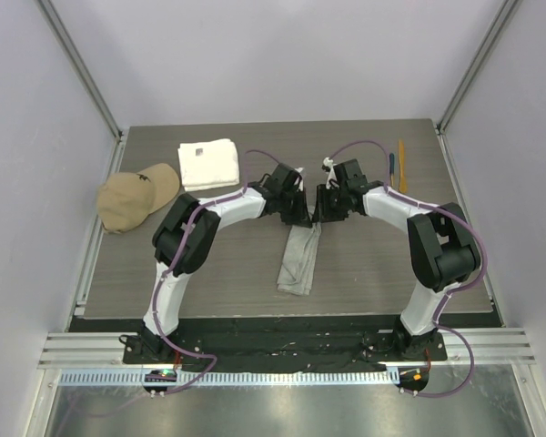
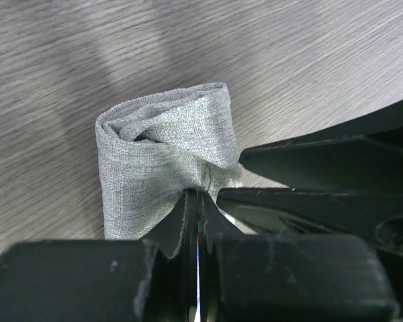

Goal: Fold the napkin into a case and place the utensils inside
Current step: Stuff the top corner of the smaller-rectangle-folded napkin into the folded napkin.

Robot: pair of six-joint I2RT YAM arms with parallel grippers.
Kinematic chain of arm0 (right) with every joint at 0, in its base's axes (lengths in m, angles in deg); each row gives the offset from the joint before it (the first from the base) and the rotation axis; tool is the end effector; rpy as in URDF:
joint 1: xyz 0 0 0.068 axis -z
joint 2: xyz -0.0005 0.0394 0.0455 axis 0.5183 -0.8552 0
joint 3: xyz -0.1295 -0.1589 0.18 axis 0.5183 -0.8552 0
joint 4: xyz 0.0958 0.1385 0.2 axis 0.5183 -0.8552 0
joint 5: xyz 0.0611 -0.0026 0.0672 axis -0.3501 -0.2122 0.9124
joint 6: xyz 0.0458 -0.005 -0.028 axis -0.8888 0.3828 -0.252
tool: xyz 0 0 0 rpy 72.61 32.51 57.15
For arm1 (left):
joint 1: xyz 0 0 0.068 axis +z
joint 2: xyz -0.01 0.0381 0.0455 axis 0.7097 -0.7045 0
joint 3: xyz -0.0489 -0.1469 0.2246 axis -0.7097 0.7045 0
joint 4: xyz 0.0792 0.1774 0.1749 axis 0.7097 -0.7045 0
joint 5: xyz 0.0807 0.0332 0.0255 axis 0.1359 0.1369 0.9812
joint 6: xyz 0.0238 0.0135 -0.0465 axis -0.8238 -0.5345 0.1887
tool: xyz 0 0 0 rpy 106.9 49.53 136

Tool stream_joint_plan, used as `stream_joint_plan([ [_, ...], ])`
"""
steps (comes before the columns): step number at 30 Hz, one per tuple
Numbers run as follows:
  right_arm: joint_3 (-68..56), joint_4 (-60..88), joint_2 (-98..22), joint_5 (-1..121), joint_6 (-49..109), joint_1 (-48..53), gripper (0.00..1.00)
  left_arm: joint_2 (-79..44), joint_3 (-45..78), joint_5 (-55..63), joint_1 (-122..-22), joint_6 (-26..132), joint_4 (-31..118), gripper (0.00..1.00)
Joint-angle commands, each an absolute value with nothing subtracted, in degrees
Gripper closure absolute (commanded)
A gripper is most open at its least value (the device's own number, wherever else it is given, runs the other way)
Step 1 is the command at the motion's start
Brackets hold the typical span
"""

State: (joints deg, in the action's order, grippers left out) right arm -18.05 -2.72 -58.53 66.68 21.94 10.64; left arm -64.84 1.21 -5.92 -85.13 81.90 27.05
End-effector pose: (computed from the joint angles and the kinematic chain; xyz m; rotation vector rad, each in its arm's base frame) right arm 0.3383 0.1368 0.1801 -0.2333 2.5734 0.5635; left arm 0.3512 -0.3081 0.1567 0.1420 2.6490 -0.9384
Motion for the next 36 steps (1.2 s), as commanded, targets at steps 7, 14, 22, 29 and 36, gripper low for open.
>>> stream_joint_plan([
  [7,-17.26,-2.08,-58.35,65.72,23.00,10.04,0.75,-66.58,-1.72,-5.04,-85.47,83.14,29.49,0.99],
  [14,-17.17,-2.96,-58.70,63.43,23.35,10.04,0.78,-66.41,-1.90,-4.60,-85.55,82.88,29.67,0.99],
  [22,-17.00,-3.22,-58.18,63.96,23.00,9.34,0.95,-67.02,-1.81,-4.95,-85.73,84.63,31.69,1.00],
  [29,-16.29,-4.98,-57.21,65.71,20.71,8.46,0.99,-67.81,-0.14,-2.94,-85.64,88.06,35.90,1.00],
  [36,-14.98,-6.56,-57.03,67.82,17.37,8.19,0.99,-67.38,0.83,0.41,-85.73,90.43,36.43,1.00],
])
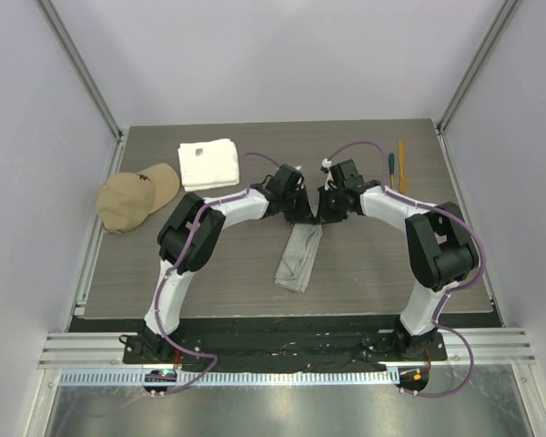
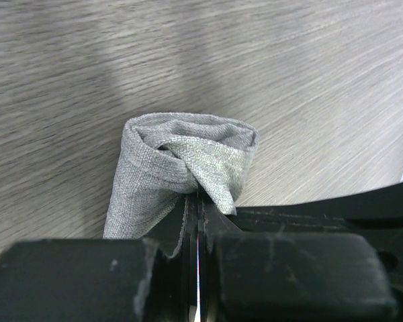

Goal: Fold the napkin into a case and place the utensils inside
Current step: Stuff the top corner of the smaller-rectangle-folded napkin into the folded napkin.

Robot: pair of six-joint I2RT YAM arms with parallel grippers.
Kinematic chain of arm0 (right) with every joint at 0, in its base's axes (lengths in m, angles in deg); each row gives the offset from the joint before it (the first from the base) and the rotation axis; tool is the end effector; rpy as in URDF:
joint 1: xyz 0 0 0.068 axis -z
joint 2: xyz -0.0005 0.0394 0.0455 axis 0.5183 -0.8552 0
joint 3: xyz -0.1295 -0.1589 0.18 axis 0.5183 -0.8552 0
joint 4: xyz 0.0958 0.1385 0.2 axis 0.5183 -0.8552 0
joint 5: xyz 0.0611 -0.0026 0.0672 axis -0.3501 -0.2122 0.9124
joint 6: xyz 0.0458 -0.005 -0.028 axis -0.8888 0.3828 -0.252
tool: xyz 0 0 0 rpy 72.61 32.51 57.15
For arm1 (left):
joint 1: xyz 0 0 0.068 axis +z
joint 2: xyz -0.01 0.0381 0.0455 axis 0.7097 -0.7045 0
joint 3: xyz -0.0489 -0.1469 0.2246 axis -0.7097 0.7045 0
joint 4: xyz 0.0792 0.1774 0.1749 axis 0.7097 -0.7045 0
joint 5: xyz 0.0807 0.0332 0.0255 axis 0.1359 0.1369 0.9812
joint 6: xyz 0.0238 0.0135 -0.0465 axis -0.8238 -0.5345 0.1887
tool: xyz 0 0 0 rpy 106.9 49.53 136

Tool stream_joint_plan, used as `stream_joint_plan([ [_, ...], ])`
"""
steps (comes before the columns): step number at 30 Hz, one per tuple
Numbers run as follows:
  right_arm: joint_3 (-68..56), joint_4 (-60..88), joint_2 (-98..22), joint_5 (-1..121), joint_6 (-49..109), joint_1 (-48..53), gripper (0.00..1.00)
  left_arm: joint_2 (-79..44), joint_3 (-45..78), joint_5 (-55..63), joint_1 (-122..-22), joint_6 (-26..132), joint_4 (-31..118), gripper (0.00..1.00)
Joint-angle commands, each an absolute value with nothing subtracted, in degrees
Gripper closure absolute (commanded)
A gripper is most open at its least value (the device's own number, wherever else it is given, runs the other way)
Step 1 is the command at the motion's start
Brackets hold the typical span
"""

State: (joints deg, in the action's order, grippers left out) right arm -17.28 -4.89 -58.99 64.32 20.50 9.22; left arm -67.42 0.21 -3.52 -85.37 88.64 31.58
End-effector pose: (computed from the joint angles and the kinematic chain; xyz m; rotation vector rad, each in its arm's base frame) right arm 0.3353 0.1437 0.1787 -0.2140 2.6111 0.5215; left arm 0.3597 -0.3159 0.1469 -0.0181 2.6174 -0.9649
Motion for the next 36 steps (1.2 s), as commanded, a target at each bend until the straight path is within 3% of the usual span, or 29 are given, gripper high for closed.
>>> stream_joint_plan([
  [1,-14.80,-6.65,-56.95,68.35,17.02,8.10,0.99,-67.37,0.83,0.24,-85.64,90.52,36.44,1.00],
  [17,-15.06,-3.75,-66.61,67.03,16.05,9.69,0.98,-60.61,5.49,-1.87,-85.91,85.00,33.72,0.99],
  [23,-15.24,-4.19,-65.12,66.86,16.84,9.77,0.91,-53.41,6.89,-2.75,-85.91,82.70,30.47,0.95],
  [27,-13.93,-6.03,-61.62,66.59,16.76,9.77,0.75,-48.23,8.12,-2.76,-85.99,80.60,27.22,0.84],
  [30,-12.52,-7.96,-59.41,66.33,15.44,10.12,0.61,-43.57,10.49,0.30,-86.78,79.10,24.85,0.69],
  [33,-12.34,-9.20,-55.46,65.54,12.63,11.00,0.49,-40.66,11.81,4.87,-88.80,76.38,22.56,0.65],
  [34,-12.43,-9.63,-53.36,65.36,12.10,11.79,0.47,-40.31,11.73,8.63,-89.76,75.15,20.90,0.50],
  [36,-12.78,-10.86,-51.07,63.09,10.35,12.50,0.38,-40.22,10.42,13.65,-92.91,74.18,18.69,0.37],
])
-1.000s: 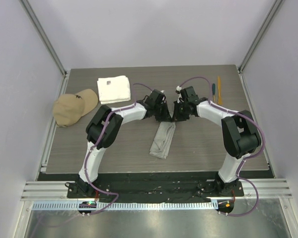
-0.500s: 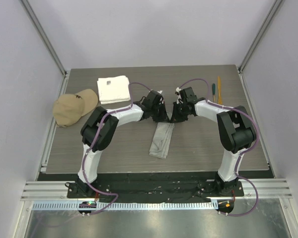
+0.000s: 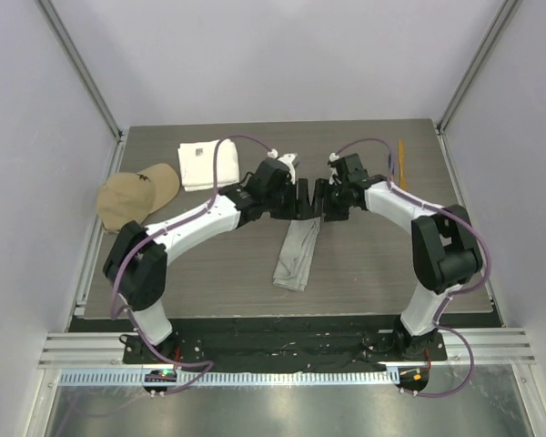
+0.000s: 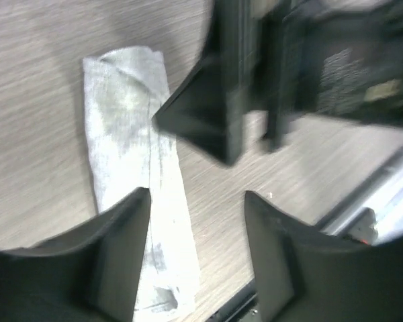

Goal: Fold the napkin into a case and place the utensils inside
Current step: Stuff the top corner of the smaller-rectangle-folded napkin into the folded napkin.

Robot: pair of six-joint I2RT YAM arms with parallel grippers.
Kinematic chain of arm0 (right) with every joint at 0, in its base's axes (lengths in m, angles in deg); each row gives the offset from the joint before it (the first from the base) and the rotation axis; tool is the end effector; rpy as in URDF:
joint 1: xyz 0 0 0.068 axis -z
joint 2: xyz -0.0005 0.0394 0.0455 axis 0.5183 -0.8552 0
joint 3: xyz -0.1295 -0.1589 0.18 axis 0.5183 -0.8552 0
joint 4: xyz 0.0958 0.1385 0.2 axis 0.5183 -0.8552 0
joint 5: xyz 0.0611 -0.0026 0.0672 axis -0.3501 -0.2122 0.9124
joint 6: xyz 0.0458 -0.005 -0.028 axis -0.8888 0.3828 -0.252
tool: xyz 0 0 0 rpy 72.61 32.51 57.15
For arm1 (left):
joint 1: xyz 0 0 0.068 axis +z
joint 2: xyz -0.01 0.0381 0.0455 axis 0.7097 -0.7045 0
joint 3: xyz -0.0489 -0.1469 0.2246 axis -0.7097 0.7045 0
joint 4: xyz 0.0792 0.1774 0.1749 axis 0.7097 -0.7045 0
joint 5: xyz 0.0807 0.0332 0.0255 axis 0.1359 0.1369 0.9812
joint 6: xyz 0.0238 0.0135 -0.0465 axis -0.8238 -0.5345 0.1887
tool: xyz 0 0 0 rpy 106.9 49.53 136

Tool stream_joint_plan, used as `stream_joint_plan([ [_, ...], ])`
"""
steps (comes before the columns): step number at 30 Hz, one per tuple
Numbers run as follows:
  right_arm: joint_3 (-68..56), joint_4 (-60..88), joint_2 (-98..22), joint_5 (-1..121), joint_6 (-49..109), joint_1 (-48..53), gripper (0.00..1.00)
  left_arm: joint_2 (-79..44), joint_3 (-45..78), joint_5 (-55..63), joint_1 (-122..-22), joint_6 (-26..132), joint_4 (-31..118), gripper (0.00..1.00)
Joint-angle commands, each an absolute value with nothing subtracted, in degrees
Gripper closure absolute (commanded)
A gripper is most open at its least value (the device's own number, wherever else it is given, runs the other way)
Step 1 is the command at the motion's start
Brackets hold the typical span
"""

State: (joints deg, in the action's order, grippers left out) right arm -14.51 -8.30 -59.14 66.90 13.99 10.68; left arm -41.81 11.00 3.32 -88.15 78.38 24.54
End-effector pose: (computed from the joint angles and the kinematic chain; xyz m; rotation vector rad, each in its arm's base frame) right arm 0.3417 0.1379 0.1887 -0.0477 2.6507 0.6045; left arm 0.2891 -0.2763 0.2651 0.2155 2.4053 -0.8720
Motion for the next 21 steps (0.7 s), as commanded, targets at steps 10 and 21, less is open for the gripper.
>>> stream_joint_plan([
  [10,-27.95,-14.21,-35.86,53.85,4.19,22.34,0.23,-54.96,-8.37,39.25,-104.17,71.89,-3.10,0.31],
  [21,-38.79,-11.40,-27.06,55.60,5.68,24.89,0.21,-70.71,-23.59,47.69,-106.65,74.26,-14.27,0.23],
])
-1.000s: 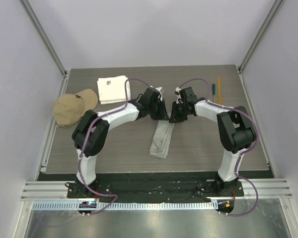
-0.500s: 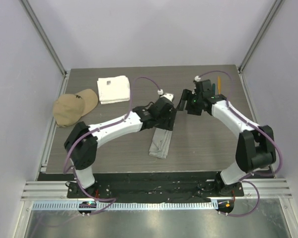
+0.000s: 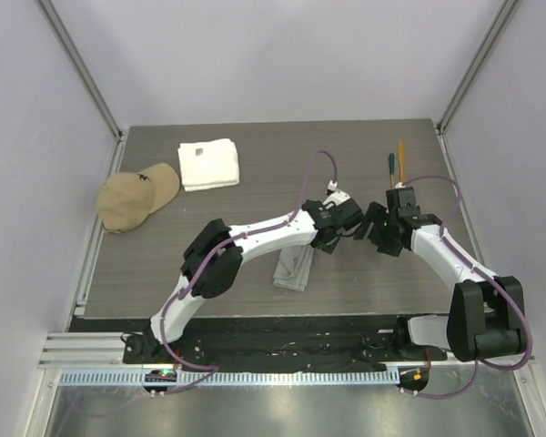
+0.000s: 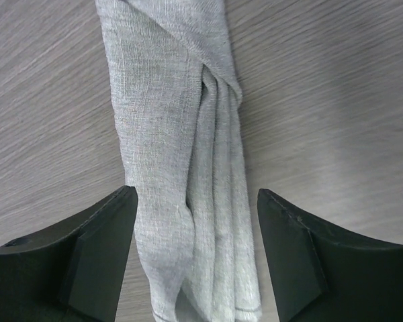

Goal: Fold the napkin into a case and place the utensils inside
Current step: Stuff the top corner of the smaller-rectangle-folded napkin into the folded napkin, then pick up the smaller rectangle-folded napkin from the center of the board.

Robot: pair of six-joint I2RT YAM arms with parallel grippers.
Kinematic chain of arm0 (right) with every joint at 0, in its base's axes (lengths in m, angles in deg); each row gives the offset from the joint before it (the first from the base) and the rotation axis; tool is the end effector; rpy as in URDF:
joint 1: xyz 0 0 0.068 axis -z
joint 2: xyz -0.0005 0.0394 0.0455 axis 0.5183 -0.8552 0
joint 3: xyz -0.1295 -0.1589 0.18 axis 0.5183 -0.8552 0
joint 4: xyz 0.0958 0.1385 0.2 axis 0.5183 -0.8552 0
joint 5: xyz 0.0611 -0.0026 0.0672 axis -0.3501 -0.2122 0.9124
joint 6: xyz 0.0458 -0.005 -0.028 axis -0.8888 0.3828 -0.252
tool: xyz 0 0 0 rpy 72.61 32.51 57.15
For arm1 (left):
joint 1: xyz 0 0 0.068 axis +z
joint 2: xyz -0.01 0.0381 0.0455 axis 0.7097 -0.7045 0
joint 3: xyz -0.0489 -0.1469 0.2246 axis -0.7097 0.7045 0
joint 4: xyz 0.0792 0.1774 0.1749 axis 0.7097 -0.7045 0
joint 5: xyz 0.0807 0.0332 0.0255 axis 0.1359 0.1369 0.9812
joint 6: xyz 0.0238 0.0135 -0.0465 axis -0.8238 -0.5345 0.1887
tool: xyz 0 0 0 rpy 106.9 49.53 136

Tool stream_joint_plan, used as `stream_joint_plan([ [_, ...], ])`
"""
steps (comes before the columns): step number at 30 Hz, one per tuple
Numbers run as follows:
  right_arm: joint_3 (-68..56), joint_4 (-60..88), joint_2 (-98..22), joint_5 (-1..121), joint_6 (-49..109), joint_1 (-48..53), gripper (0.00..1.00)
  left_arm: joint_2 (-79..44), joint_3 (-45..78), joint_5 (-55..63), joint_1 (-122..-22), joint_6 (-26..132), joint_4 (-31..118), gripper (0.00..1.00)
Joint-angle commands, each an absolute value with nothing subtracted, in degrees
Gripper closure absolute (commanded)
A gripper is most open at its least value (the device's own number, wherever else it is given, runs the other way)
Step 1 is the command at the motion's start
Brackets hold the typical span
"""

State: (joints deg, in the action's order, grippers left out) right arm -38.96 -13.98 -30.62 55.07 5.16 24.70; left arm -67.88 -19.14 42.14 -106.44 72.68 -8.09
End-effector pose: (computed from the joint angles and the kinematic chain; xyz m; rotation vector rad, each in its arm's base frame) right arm 0.2405 0.0295 0.1982 0.5546 2.5788 0.3027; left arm 0.2402 -0.4002 0.2082 0.5231 2.4494 0.1149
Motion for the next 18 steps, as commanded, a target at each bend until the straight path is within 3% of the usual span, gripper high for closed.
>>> stream_joint_plan([
  [1,-38.88,-11.40,-26.80,55.78,5.94,24.98,0.21,-71.50,-24.30,47.26,-106.65,74.35,-14.97,0.22],
  [8,-40.02,-9.73,-26.27,58.42,7.00,25.15,0.21,-75.89,-27.47,46.46,-106.65,76.63,-17.35,0.18],
  [14,-40.90,-9.02,-25.83,58.77,7.44,25.24,0.21,-77.04,-27.56,44.97,-106.65,77.42,-18.14,0.28],
  [18,-41.17,-8.58,-25.92,59.65,7.17,25.33,0.21,-77.48,-27.56,43.83,-106.65,78.65,-19.46,0.41],
])
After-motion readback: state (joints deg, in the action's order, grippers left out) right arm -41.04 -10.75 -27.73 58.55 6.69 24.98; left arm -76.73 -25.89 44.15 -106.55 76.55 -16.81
